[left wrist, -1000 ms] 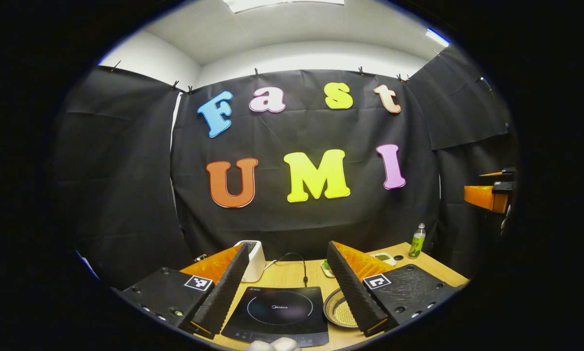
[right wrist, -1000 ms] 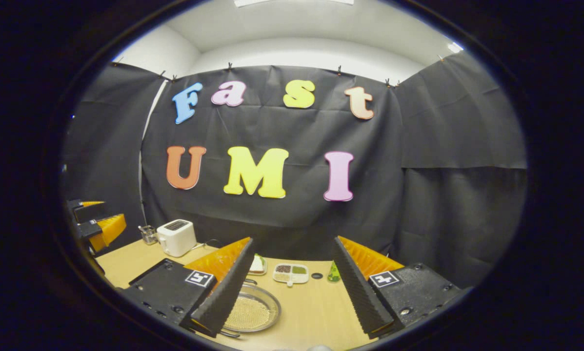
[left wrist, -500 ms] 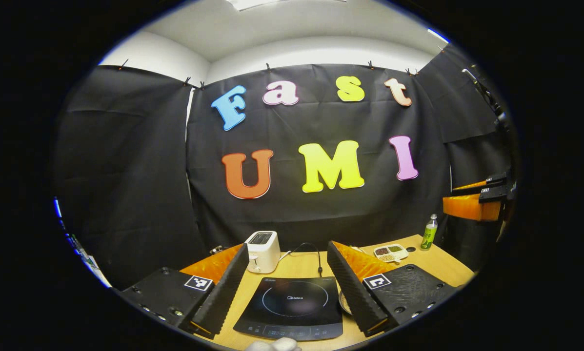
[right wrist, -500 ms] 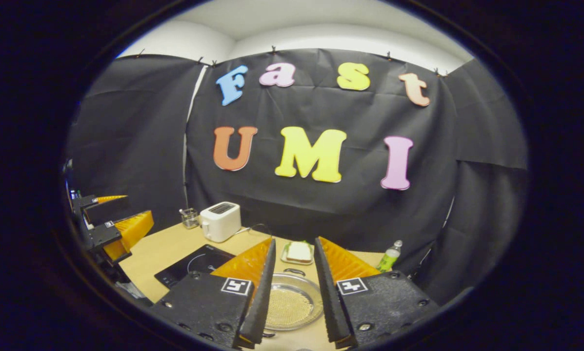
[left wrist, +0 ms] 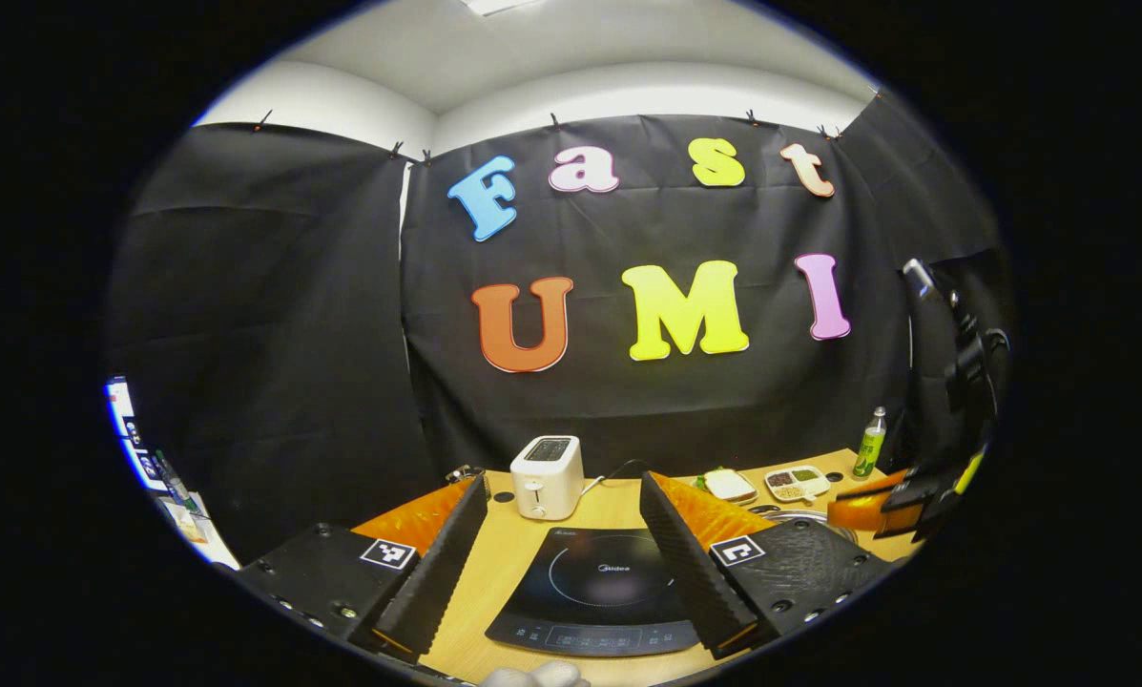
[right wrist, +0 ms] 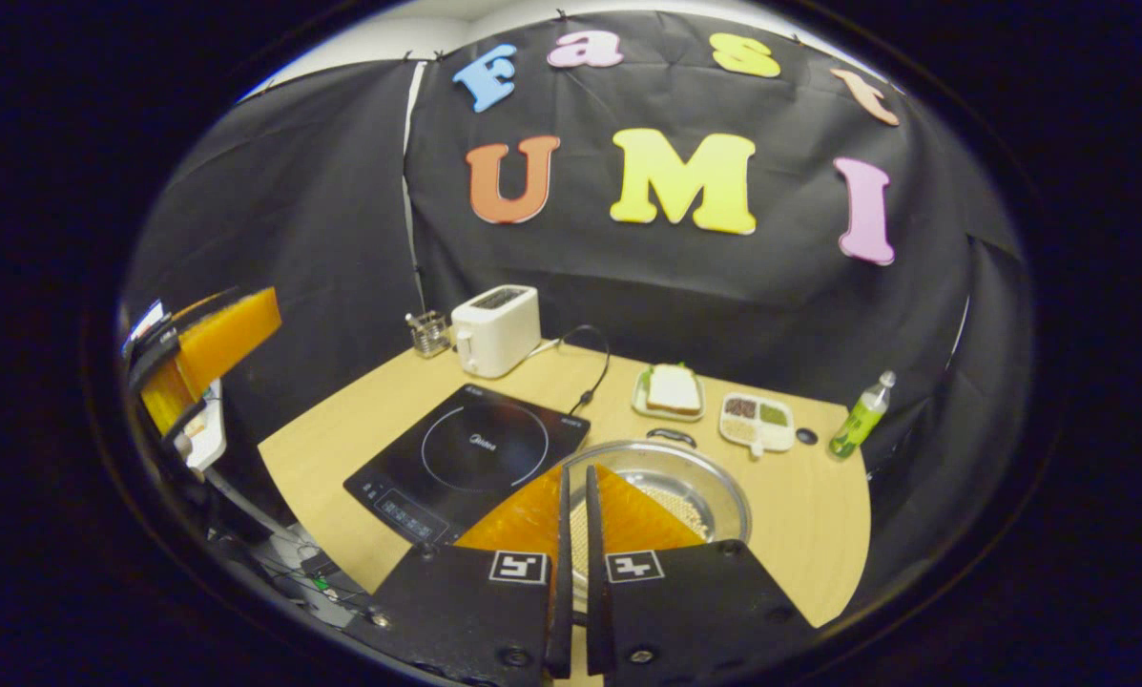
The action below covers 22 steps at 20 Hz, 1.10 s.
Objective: First push the handle of the pot to place it horizontally, then grasp the pot with both hands and set it on the induction cooktop.
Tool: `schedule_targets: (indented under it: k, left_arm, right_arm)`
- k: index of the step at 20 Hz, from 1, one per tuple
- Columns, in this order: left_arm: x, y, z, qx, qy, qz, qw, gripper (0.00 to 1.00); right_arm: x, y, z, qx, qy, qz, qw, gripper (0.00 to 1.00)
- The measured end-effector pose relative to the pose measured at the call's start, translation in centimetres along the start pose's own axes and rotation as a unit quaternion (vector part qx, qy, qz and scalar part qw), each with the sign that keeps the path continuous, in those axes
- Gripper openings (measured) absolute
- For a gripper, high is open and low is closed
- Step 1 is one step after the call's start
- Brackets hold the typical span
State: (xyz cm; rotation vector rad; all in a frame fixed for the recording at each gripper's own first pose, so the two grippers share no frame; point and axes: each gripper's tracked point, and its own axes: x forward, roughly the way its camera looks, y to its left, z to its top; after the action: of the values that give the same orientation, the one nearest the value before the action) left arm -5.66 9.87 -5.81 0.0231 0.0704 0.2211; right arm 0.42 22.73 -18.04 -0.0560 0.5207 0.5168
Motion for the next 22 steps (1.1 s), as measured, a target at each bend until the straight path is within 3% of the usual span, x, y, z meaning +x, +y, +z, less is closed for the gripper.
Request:
schedule_targets:
  k: [5, 13, 14, 15, 22]
  left_arm:
    - [-0.2, 1.7, -1.1, -0.008, 0.013, 0.025, 1.000, 0.96]
    - [-0.3, 3.0, -1.6, -0.002, 0.020, 0.038, 0.999, 0.96]
    - [-0.3, 2.9, -1.6, -0.001, 0.019, 0.039, 0.999, 0.96]
    - [-0.4, 2.9, -1.5, 0.000, 0.019, 0.039, 0.999, 0.96]
    - [-0.5, 2.4, -1.4, 0.001, 0.022, 0.031, 0.999, 0.96]
  right_arm:
    - [2.5, 1.8, -6.0, -0.001, 0.081, 0.028, 0.996, 0.01]
    - [4.6, 2.5, -14.8, 0.025, 0.172, 0.030, 0.984, 0.04]
    - [4.7, 2.4, -15.6, 0.029, 0.182, 0.029, 0.982, 0.00]
    - [4.9, 2.4, -16.3, 0.032, 0.187, 0.027, 0.981, 0.04]
    - [5.7, 2.0, -17.3, 0.036, 0.192, 0.019, 0.981, 0.04]
